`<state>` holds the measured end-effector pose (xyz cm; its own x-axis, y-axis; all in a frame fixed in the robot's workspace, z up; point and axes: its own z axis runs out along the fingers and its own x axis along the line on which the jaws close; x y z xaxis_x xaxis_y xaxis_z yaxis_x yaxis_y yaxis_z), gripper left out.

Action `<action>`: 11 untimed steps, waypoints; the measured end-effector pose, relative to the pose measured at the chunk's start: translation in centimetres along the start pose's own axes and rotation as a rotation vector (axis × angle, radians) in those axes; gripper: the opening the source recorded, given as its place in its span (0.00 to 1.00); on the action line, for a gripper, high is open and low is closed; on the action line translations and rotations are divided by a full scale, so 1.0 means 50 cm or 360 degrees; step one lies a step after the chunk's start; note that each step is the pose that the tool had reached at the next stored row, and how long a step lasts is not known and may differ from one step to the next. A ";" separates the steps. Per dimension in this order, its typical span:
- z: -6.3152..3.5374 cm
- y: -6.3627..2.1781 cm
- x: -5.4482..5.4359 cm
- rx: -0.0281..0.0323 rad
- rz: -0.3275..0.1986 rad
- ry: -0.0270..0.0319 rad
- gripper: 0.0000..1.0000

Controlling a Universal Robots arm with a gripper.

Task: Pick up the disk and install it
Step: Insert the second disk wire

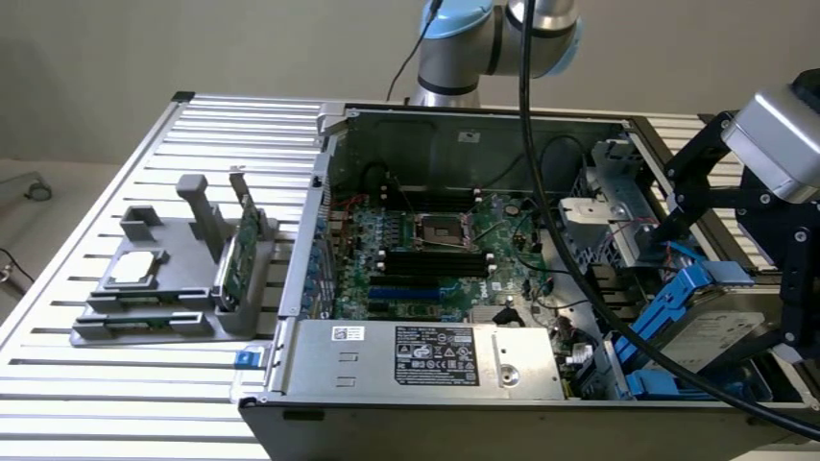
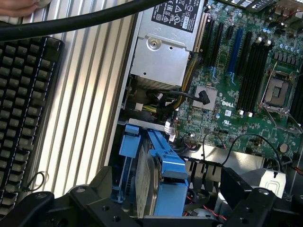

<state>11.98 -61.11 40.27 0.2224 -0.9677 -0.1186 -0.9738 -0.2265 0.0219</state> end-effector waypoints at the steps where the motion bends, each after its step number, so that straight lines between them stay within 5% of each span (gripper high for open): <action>1: 0.000 0.000 0.000 0.00000 0.0000 0.00000 0.99; 11: 0.000 0.000 0.000 0.00000 0.0000 0.00000 0.99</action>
<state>11.98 -61.11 40.27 0.2224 -0.9677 -0.1186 -0.9738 -0.2265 0.0219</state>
